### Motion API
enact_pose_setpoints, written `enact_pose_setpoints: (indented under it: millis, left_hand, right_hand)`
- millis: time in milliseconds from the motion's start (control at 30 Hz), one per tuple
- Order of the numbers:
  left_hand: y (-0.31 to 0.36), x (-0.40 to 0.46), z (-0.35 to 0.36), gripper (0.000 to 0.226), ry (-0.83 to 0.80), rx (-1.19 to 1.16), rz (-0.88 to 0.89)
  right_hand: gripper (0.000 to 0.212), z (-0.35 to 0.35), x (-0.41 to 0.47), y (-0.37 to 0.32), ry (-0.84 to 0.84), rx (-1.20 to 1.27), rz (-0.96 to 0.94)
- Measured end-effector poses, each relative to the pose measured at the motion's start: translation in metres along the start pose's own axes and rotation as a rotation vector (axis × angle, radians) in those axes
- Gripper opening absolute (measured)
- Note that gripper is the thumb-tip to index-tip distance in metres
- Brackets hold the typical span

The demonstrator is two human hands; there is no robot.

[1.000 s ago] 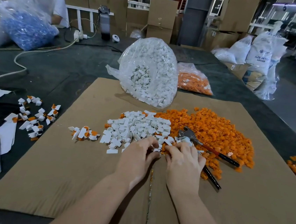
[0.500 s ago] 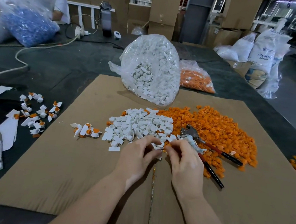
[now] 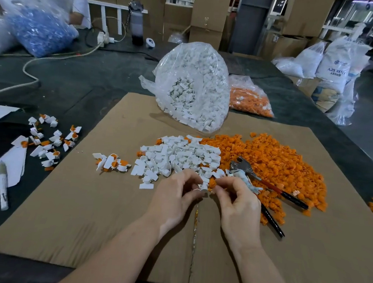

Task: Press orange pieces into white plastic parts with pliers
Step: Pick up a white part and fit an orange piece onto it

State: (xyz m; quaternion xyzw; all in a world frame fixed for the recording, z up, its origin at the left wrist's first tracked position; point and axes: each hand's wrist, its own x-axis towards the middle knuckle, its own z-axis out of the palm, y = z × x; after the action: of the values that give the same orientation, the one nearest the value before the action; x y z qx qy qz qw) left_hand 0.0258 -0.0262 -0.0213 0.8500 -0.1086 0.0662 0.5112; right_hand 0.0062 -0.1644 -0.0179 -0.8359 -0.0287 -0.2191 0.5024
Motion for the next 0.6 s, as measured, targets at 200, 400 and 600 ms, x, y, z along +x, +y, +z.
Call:
enact_pose_setpoints:
  millis: [200, 400, 600]
  left_hand:
    - [-0.0013, 0.0011, 0.0008, 0.023, 0.045, 0.026, -0.005]
    - [-0.0011, -0.0003, -0.0005, 0.029, 0.081, -0.117, -0.039]
    - [0.0002, -0.0006, -0.0048, 0.036, 0.038, -0.285, -0.125]
  right_hand:
    - [0.02, 0.0012, -0.0007, -0.0005, 0.011, 0.003, -0.055]
    - [0.016, 0.0016, -0.0007, 0.0029, -0.019, -0.02, -0.083]
    - [0.014, 0.003, -0.0006, 0.0052, -0.043, -0.058, -0.073]
